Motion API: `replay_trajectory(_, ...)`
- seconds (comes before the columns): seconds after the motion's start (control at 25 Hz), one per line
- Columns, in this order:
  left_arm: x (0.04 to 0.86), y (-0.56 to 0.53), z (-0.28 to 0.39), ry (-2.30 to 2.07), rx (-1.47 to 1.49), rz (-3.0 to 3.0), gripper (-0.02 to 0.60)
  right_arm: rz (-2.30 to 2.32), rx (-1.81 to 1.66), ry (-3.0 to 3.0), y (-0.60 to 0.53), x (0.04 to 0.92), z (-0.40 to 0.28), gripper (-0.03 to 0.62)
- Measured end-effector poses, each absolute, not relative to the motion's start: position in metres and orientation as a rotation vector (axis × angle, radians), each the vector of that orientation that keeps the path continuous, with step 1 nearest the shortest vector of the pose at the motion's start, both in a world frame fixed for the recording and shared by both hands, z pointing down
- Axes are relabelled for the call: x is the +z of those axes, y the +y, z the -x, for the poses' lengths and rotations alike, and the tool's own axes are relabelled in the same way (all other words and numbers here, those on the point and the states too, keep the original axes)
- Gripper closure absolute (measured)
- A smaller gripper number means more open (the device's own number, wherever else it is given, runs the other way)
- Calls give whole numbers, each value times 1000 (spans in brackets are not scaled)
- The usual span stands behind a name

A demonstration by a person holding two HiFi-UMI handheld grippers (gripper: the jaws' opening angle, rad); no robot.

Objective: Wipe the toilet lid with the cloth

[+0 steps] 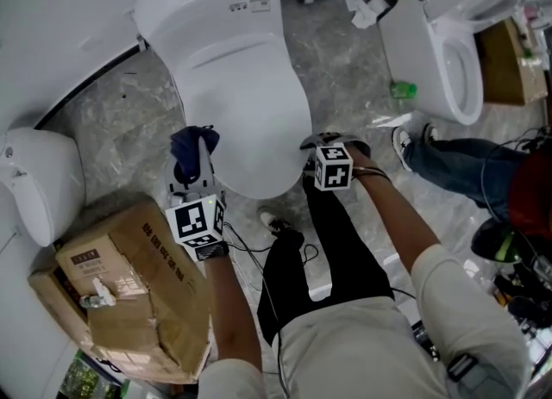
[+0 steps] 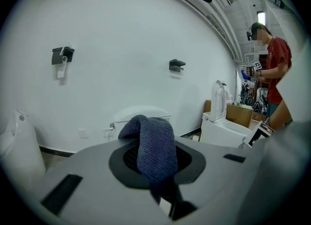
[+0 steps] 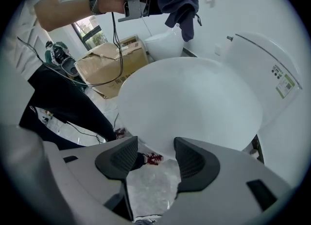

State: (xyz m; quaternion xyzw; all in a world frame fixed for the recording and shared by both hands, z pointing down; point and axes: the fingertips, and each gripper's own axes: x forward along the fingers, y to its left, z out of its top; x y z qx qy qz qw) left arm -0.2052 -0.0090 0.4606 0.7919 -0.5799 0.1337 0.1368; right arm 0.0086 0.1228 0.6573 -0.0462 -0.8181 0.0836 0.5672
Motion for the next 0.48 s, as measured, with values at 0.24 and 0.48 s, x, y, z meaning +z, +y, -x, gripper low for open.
replay_trajectory(0.24,485,-17,209,-1656,424,-2278,528,67,138,-1895,127,679,-4,339)
replay_trajectory(0.48,519,-26,207,-1610,477,-2271,528,34,147,-1891,136,703,-7,339)
